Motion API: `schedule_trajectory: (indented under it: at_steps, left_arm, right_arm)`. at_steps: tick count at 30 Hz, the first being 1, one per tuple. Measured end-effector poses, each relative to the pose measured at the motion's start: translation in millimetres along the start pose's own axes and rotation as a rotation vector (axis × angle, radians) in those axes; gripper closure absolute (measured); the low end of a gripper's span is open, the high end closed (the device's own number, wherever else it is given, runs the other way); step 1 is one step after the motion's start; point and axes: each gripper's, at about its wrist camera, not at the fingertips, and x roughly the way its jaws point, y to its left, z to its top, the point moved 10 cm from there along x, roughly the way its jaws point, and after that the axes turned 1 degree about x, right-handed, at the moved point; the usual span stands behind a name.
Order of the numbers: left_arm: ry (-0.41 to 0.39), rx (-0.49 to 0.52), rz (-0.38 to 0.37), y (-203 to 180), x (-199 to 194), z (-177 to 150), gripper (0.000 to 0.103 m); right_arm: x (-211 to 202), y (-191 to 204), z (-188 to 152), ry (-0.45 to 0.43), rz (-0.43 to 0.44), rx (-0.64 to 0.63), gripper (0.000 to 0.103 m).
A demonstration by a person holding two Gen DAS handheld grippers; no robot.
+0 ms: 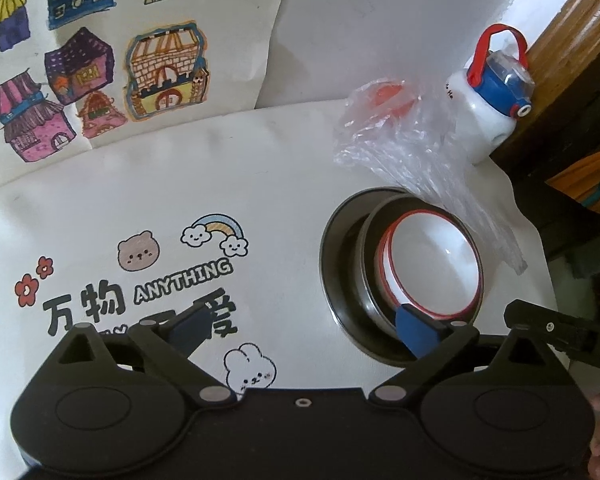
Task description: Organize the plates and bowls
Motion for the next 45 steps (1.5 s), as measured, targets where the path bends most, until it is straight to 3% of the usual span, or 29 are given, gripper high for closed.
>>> schedule_trajectory:
  at_steps: [21,45]
  left_arm:
    - [-0.057,0.123,-0.029,13,-40,-30,0.002]
    - [-0.17,0.323,-0.108,103,-106,-47,0.002]
  right_arm:
    - [-43,23,-45,-0.073,-0.034,0.048,0.0]
    - [-96,105,-135,-0.239,-0.172,0.204,0.0]
